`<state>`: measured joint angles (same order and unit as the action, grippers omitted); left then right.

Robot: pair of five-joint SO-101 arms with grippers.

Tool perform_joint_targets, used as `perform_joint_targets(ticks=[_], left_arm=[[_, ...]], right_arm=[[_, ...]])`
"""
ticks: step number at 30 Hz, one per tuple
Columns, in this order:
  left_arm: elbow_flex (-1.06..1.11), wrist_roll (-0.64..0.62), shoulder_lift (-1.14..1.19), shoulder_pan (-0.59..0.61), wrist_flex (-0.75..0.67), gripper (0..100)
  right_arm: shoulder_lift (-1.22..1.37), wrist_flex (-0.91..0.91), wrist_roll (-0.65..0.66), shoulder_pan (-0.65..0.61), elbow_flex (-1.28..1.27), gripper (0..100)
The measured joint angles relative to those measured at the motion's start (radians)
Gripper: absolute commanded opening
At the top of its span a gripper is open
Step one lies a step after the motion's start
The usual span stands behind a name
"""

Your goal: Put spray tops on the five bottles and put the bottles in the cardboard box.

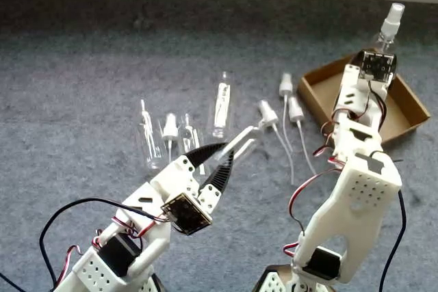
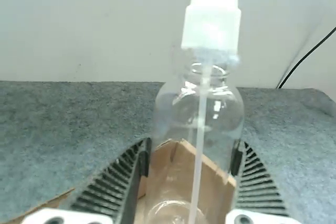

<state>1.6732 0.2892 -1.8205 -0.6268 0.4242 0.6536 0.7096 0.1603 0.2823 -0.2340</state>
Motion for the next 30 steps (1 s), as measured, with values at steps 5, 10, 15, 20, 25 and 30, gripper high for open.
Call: perform_joint_targets(ticks=[5,10,15,20,25,30], left_arm=[[0.000,0.000,0.000,0.000,0.000,0],[0.000,0.000,0.000,0.000,0.000,0],[0.000,0.000,0.000,0.000,0.000,0],[0.000,0.000,0.000,0.000,0.000,0],[0.000,0.000,0.000,0.000,0.000,0],[0.000,0.000,0.000,0.000,0.000,0]], right_arm=[[0.000,0.000,-0.087,0.000,0.000,18.4],[0.000,0.000,-0.087,0.000,0.000,18.4],[0.000,0.000,-0.087,0.000,0.000,18.4],[0.000,0.000,-0.087,0.000,0.000,18.4],[0.000,0.000,-0.087,0.000,0.000,18.4],[0.018,0.003,-0.087,0.000,0.002,18.4]])
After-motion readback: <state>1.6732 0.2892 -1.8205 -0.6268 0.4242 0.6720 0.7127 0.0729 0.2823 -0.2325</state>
